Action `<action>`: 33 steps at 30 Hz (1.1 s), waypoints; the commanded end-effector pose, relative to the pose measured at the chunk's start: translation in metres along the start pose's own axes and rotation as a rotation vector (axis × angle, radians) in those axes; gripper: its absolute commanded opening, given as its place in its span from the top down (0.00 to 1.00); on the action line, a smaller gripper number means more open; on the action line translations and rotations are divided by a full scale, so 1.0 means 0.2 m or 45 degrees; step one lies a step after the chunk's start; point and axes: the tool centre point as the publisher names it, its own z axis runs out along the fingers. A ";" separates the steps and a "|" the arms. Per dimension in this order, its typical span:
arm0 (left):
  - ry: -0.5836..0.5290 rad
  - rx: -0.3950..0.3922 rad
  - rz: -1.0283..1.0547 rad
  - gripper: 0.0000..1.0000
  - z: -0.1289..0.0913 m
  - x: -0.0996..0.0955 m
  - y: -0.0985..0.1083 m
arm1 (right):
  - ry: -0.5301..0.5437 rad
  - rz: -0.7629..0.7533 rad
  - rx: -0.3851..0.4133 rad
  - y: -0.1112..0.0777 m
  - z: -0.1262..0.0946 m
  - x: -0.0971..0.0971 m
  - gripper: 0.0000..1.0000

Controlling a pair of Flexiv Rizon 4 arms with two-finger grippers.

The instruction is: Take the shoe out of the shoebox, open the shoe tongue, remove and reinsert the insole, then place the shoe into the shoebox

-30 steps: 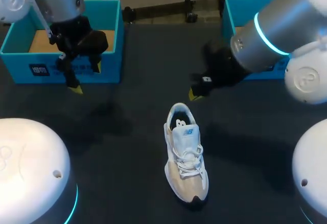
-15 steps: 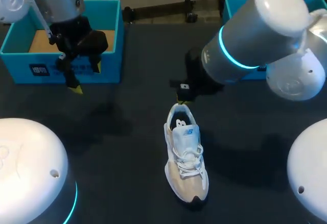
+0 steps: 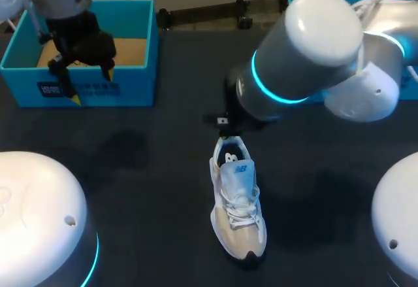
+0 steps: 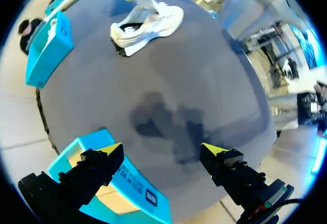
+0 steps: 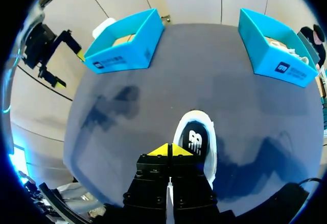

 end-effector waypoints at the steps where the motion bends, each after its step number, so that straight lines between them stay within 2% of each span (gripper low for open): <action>1: -0.002 0.016 0.007 0.00 -0.01 0.01 0.03 | -0.033 0.002 -0.006 0.00 0.03 0.04 1.00; 8: -0.002 0.016 0.007 0.00 -0.01 0.01 0.03 | -0.033 0.002 -0.006 0.00 0.03 0.04 1.00; 12: -0.008 0.018 -0.015 0.00 -0.01 0.01 0.07 | -0.083 -0.024 0.006 -0.02 0.14 0.06 1.00; 13: -0.003 0.026 -0.008 0.00 -0.01 0.02 0.10 | -0.141 -0.020 0.006 -0.02 0.18 0.06 1.00; 16: 0.003 0.028 -0.021 0.00 -0.01 0.02 0.13 | -0.181 -0.013 0.006 -0.03 0.23 0.04 1.00; 18: 0.013 0.023 -0.040 0.00 0.00 0.02 0.15 | -0.161 -0.012 0.004 -0.04 0.25 0.03 1.00; 27: 0.030 0.021 -0.062 0.00 0.00 0.05 0.24 | -0.241 0.012 -0.008 -0.06 0.38 -0.04 1.00; 33: 0.034 0.012 -0.066 0.00 0.00 0.05 0.27 | -0.379 0.033 -0.019 -0.05 0.41 -0.07 1.00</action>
